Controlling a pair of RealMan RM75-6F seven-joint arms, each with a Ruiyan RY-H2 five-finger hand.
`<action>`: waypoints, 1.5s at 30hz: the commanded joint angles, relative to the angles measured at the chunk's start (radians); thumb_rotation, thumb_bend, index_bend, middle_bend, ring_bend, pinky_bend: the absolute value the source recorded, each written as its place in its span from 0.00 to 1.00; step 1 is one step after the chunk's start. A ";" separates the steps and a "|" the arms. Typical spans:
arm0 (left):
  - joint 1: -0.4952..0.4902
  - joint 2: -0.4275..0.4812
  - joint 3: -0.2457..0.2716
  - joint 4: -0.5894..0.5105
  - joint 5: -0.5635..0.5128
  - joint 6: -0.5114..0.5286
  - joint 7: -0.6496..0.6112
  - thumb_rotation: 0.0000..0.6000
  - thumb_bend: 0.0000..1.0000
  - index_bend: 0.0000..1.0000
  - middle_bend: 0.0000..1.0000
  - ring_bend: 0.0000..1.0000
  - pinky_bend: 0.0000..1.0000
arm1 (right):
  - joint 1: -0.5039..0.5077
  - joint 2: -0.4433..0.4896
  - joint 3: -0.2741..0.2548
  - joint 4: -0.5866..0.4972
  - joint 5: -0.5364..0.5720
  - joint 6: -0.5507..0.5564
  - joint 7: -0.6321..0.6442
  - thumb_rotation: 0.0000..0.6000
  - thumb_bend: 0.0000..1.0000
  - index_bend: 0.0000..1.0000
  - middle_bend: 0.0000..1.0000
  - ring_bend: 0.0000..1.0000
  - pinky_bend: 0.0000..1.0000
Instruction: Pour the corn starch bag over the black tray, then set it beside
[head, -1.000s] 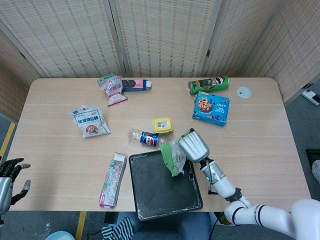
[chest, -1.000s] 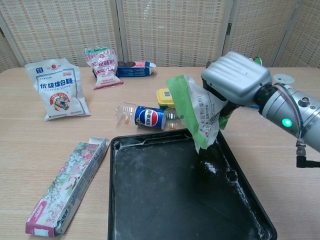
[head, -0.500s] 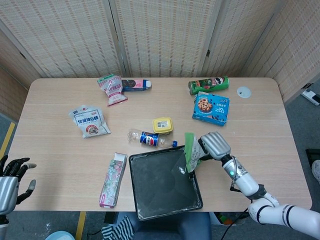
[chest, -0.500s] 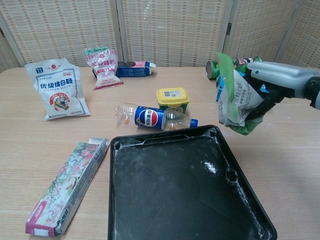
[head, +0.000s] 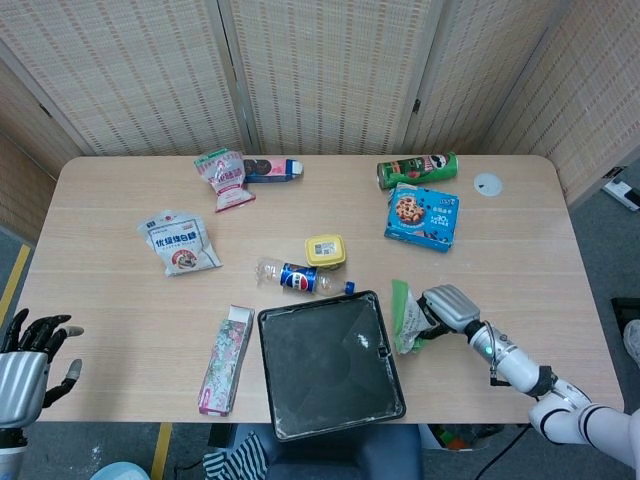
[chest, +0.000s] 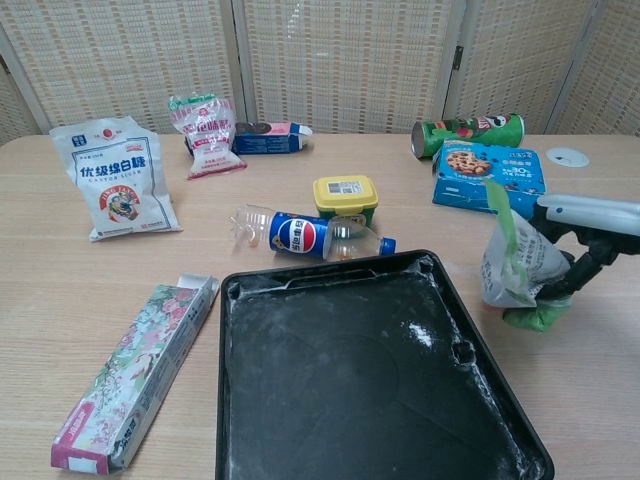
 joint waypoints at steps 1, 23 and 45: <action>-0.001 0.001 0.000 -0.003 0.002 -0.001 0.004 1.00 0.44 0.37 0.25 0.22 0.07 | 0.011 -0.045 -0.042 0.069 -0.051 0.040 0.056 1.00 0.57 0.82 0.62 0.66 0.36; -0.009 0.004 -0.010 0.002 0.003 0.004 -0.015 1.00 0.44 0.36 0.25 0.22 0.07 | -0.074 0.110 -0.054 -0.101 -0.009 0.231 -0.076 0.98 0.21 0.22 0.25 0.33 0.20; -0.029 -0.055 -0.012 0.067 0.002 -0.013 -0.062 1.00 0.44 0.34 0.25 0.22 0.07 | -0.522 0.400 0.007 -0.613 0.290 0.674 -0.658 1.00 0.21 0.29 0.29 0.34 0.26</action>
